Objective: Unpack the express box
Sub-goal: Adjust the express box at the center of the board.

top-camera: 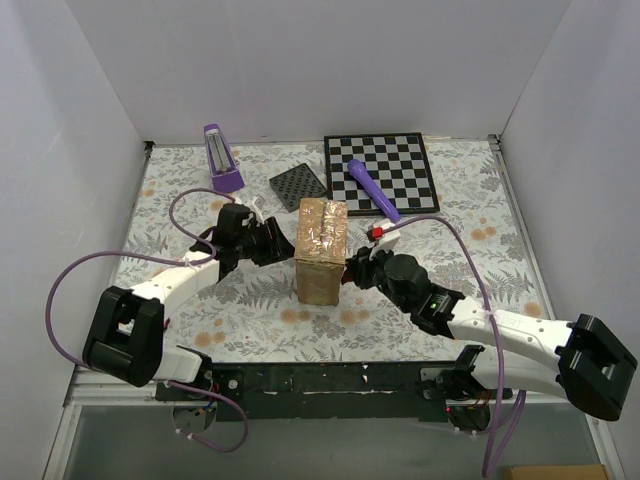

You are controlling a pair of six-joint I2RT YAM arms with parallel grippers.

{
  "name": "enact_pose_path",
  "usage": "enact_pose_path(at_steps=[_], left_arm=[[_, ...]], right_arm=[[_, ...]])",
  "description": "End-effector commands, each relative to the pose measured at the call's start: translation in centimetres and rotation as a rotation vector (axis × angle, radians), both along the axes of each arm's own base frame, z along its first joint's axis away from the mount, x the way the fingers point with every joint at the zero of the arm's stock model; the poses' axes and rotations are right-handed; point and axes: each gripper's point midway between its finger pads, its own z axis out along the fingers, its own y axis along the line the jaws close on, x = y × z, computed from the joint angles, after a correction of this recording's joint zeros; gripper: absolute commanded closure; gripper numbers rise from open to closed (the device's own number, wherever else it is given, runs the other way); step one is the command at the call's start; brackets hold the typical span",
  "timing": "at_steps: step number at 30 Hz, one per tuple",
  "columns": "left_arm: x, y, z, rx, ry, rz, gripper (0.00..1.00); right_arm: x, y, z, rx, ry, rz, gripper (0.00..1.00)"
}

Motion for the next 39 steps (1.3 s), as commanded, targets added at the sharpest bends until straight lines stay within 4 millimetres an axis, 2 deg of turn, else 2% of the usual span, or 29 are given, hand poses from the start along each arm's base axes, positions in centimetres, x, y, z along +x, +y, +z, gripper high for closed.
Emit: enact_pose_path(at_steps=[1,3,6,7,8,10,11,12,14,15,16,17,18,20,23,25,27,31,34,35,39], left_arm=[[1.0,-0.2,1.4,0.026,-0.066,-0.027,0.57],[1.0,0.5,1.8,0.048,-0.083,-0.004,0.56],[1.6,2.7,1.9,0.133,-0.108,0.099,0.51],[1.5,3.8,2.7,0.155,-0.127,0.143,0.50],[2.5,5.5,3.3,0.206,-0.152,0.237,0.48],[3.1,7.7,4.9,0.250,-0.188,0.348,0.43],[3.5,8.4,7.2,0.239,-0.242,0.394,0.41],[3.9,9.0,8.6,0.247,-0.283,0.419,0.39],[4.2,8.8,12.1,0.190,-0.389,0.422,0.31],[4.1,7.8,13.6,0.138,-0.433,0.374,0.28],[4.5,7.3,16.0,0.077,-0.519,0.370,0.26],[4.2,6.3,17.3,0.024,-0.555,0.326,0.23],[4.4,5.6,18.8,-0.029,-0.593,0.306,0.23],[3.9,3.9,20.0,-0.092,-0.601,0.216,0.22],[3.7,1.9,20.1,-0.150,-0.564,0.117,0.24],[4.0,1.1,20.1,-0.182,-0.564,0.084,0.28],[3.3,0.0,20.0,-0.215,-0.558,0.006,0.34],[2.8,-1.9,17.8,-0.246,-0.476,-0.135,0.44],[2.3,-2.3,16.8,-0.246,-0.447,-0.179,0.45],[2.2,-2.3,16.5,-0.239,-0.445,-0.183,0.45],[1.7,-2.5,15.8,-0.228,-0.431,-0.238,0.46]], right_arm=[[0.2,-0.3,1.8,0.073,-0.023,-0.049,0.99],[0.4,-1.0,1.7,0.053,-0.025,-0.077,0.99],[1.1,-2.9,2.9,0.010,-0.066,-0.155,0.99],[1.5,-3.8,3.6,-0.002,-0.081,-0.196,0.99],[1.8,-4.4,4.7,-0.035,-0.092,-0.213,0.99],[2.1,-5.7,6.5,-0.062,-0.124,-0.255,0.99],[2.1,-6.2,7.9,-0.075,-0.138,-0.265,0.99],[2.1,-6.6,8.7,-0.105,-0.164,-0.262,0.99],[1.7,-7.0,10.9,-0.097,-0.217,-0.233,0.99],[1.5,-6.9,12.0,-0.114,-0.257,-0.203,0.99],[1.1,-6.4,12.8,-0.101,-0.270,-0.165,0.99],[1.0,-6.4,12.7,-0.123,-0.265,-0.147,0.99],[0.9,-6.3,13.8,-0.116,-0.273,-0.144,0.99],[0.8,-6.3,13.3,-0.149,-0.247,-0.131,0.99],[0.4,-5.8,13.6,-0.122,-0.244,-0.104,0.99],[-0.1,-5.1,14.1,-0.097,-0.250,-0.053,0.99],[-0.4,-4.7,14.5,-0.087,-0.261,-0.022,0.99],[-1.9,-2.9,16.2,-0.052,-0.313,0.116,0.99],[-2.9,-1.8,17.7,-0.035,-0.349,0.207,0.99],[-3.2,-1.4,19.2,-0.001,-0.386,0.229,0.99],[-4.9,0.2,21.5,0.061,-0.468,0.354,0.99]])
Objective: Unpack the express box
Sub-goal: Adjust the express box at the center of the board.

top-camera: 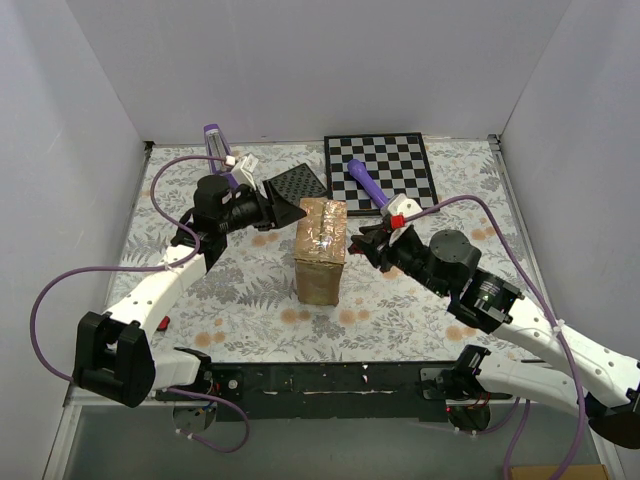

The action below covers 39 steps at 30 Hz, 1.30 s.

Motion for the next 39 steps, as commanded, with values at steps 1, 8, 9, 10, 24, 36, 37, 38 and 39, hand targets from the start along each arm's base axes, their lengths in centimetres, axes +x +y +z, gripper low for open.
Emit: enact_pose_path(at_steps=[1,8,9,10,24,36,37,38,39], left_arm=[[-1.2,-0.5,1.4,0.004,-0.056,-0.102,0.47],[-1.3,-0.5,0.6,0.029,-0.062,-0.116,0.52],[-1.3,-0.5,0.4,0.030,-0.058,-0.115,0.52],[-1.3,-0.4,0.2,0.034,-0.056,-0.114,0.52],[-1.4,-0.7,-0.6,0.038,-0.040,-0.137,0.61],[-1.8,-0.8,-0.8,0.035,-0.034,-0.157,0.75],[-1.7,-0.8,-0.9,0.035,-0.032,-0.157,0.76],[-1.8,-0.8,-0.8,0.034,-0.032,-0.157,0.76],[-1.8,-0.8,-0.8,0.034,-0.032,-0.158,0.77]], right_arm=[[-2.7,2.2,7.8,0.161,-0.187,0.212,0.99],[-4.0,3.6,9.8,0.210,-0.339,0.323,0.99],[-4.2,3.8,9.9,0.216,-0.348,0.336,0.99],[-4.6,3.9,9.4,0.220,-0.366,0.361,0.99],[-7.4,6.8,7.4,0.181,-0.426,0.545,0.99],[-6.8,8.0,5.6,0.114,-0.448,0.519,0.99],[-6.7,8.1,5.4,0.108,-0.445,0.518,0.99],[-6.7,8.1,5.2,0.103,-0.442,0.518,0.99],[-6.6,8.1,5.0,0.095,-0.440,0.516,0.99]])
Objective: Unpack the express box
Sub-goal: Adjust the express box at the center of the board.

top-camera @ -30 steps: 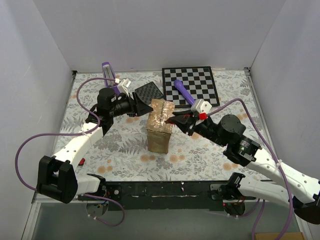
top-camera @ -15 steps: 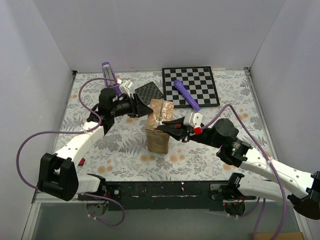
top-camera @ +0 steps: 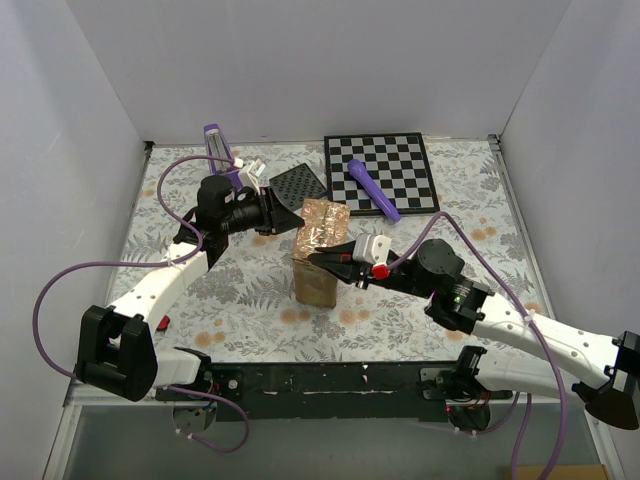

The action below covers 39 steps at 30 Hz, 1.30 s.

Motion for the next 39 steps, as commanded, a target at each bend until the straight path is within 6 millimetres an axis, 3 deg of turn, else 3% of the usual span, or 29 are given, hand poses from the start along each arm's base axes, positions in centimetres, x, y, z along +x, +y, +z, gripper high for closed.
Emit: enact_pose_path(at_steps=[1,14,16,17,18,21,24,27,39], left_arm=[[-0.3,0.0,0.5,-0.005,-0.020,-0.025,0.78],[-0.3,0.0,0.3,-0.006,-0.011,-0.019,0.99],[0.0,0.2,0.3,-0.002,-0.008,0.003,0.86],[0.3,0.3,0.5,-0.002,-0.008,0.021,0.75],[0.4,0.3,0.7,-0.005,-0.010,0.028,0.58],[0.3,0.2,1.3,-0.012,0.001,0.023,0.48],[-0.4,-0.3,1.6,-0.032,0.008,-0.031,0.47],[-1.4,-0.6,0.9,-0.046,0.039,-0.084,0.49],[-2.7,-1.0,0.3,-0.074,0.047,-0.151,0.94]], right_arm=[[0.6,-0.1,1.1,0.038,-0.053,-0.038,0.99],[0.7,-0.5,-0.2,0.002,-0.043,-0.054,0.99],[0.8,-0.7,0.0,0.006,-0.041,-0.063,0.99],[0.7,-0.8,0.1,0.010,-0.043,-0.065,0.99],[0.7,-1.0,0.3,0.018,-0.047,-0.066,0.99],[0.8,-1.0,0.3,0.013,-0.050,-0.072,0.99],[0.8,-1.1,0.2,0.012,-0.049,-0.073,0.99],[0.8,-1.1,0.0,0.010,-0.050,-0.073,0.99],[0.8,-1.0,0.1,0.015,-0.049,-0.073,0.99]])
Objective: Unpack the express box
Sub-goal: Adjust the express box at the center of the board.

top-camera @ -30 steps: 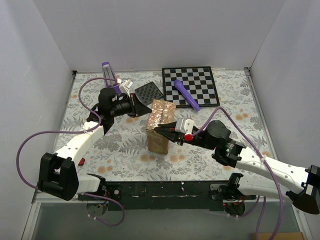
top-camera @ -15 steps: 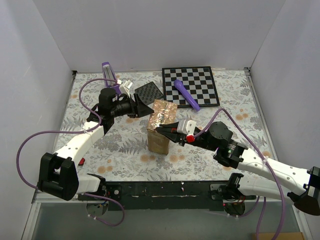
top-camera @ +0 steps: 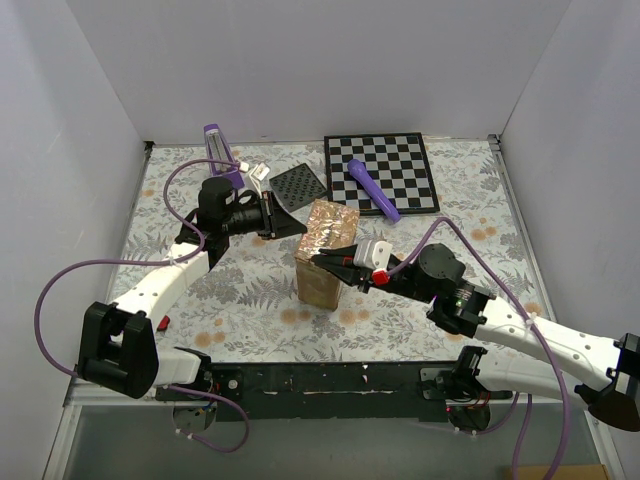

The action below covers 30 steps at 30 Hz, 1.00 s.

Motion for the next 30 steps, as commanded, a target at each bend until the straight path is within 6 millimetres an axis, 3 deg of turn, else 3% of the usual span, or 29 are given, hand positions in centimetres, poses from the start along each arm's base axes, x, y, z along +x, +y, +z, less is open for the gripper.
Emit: enact_pose_path(at_steps=[1,3,12,16,22,23,24,25,27,30], left_arm=[[-0.6,-0.1,0.4,-0.012,-0.017,-0.037,0.96],[-0.6,-0.1,0.4,-0.012,-0.019,-0.034,1.00],[-0.4,0.1,0.8,-0.010,-0.016,0.003,1.00],[-0.2,0.3,0.6,-0.001,0.001,0.026,1.00],[0.3,0.5,1.3,-0.016,-0.006,0.071,1.00],[0.4,0.5,1.5,-0.017,-0.009,0.078,0.96],[0.6,0.5,1.8,-0.019,-0.016,0.083,0.76],[0.8,0.5,1.8,-0.018,-0.014,0.089,0.68],[1.0,0.5,1.8,-0.013,-0.009,0.098,0.54],[1.3,0.6,2.3,-0.015,-0.022,0.113,0.46]], right_arm=[[0.2,-0.4,1.3,0.040,-0.027,-0.023,0.99],[0.3,-0.5,1.6,0.052,-0.023,-0.026,0.99],[0.7,-1.5,5.0,0.222,0.027,-0.078,0.99],[1.0,-1.9,5.4,0.246,0.041,-0.103,0.99],[2.5,-5.4,6.8,0.347,0.040,-0.260,0.99],[2.6,-6.3,7.3,0.363,0.039,-0.288,0.99],[3.4,-7.5,7.5,0.380,0.056,-0.361,0.99],[4.0,-8.6,8.4,0.406,0.075,-0.416,0.99],[5.8,-11.4,7.9,0.410,0.142,-0.590,0.99],[7.4,-14.2,6.5,0.367,0.164,-0.782,0.99]])
